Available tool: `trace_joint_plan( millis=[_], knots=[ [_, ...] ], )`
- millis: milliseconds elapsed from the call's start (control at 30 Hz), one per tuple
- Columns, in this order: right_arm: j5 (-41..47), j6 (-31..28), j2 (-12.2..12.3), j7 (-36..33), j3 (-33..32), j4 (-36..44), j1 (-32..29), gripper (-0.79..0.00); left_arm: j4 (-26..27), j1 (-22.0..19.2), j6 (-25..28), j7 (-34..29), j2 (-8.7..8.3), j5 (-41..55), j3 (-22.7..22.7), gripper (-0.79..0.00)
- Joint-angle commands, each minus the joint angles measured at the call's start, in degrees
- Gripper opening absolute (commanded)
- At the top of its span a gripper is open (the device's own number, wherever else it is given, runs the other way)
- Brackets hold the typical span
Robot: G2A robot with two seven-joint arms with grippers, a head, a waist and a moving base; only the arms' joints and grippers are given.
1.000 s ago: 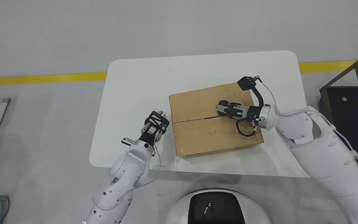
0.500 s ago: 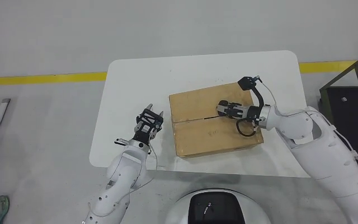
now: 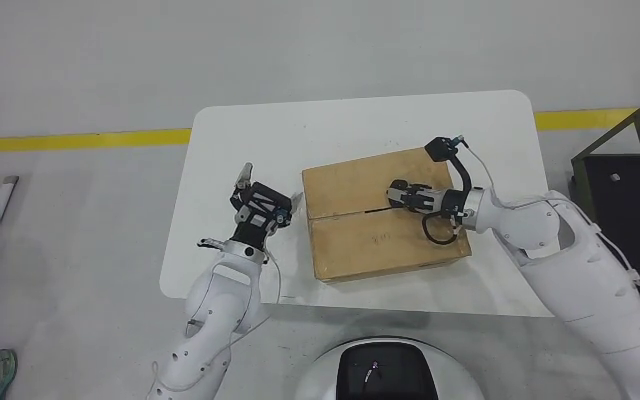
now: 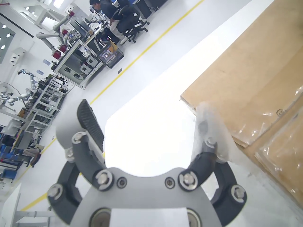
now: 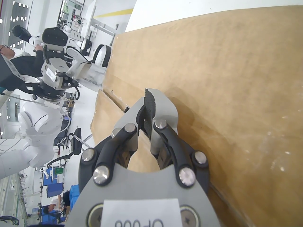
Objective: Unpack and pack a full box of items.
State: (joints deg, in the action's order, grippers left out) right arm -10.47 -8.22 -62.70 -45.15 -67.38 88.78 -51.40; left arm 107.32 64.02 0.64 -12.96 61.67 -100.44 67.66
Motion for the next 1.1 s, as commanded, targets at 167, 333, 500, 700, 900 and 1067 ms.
trace_joint_plan(
  millis=[167, 333, 500, 700, 900, 1067],
  knots=[
    [-0.1, 0.0, 0.0, -0.2, -0.2, 0.3, -0.1, -0.785, 2.3, -2.4, 0.2, -1.0, 0.73, 0.6, 0.0, 0.0],
    [-0.3, 0.0, 0.1, -0.1, -0.3, 0.9, -0.1, -0.785, 4.1, -4.7, 1.9, -2.0, 1.4, 0.8, -1.6, 0.0],
    [-0.4, -0.2, 0.4, 1.4, -2.6, 3.3, -0.8, -0.785, 5.4, -7.4, 3.1, -2.8, 2.25, 0.3, -4.3, 0.0],
    [0.1, 0.5, 1.7, 3.4, -10.8, 8.5, -4.8, -0.785, 5.2, -11.4, 4.5, -3.3, 3.54, 0.1, -8.2, 0.0],
    [1.4, 0.9, 3.0, 4.0, -21.4, 11.5, -11.7, -0.785, 3.3, -15.1, 6.5, -2.9, 4.99, -0.9, -13.2, 0.0],
    [3.2, 0.5, 3.7, 4.7, -27.5, 12.8, -17.6, -0.785, 1.0, -18.2, 8.1, -2.5, 6.53, -1.6, -18.1, 0.0]
  ],
)
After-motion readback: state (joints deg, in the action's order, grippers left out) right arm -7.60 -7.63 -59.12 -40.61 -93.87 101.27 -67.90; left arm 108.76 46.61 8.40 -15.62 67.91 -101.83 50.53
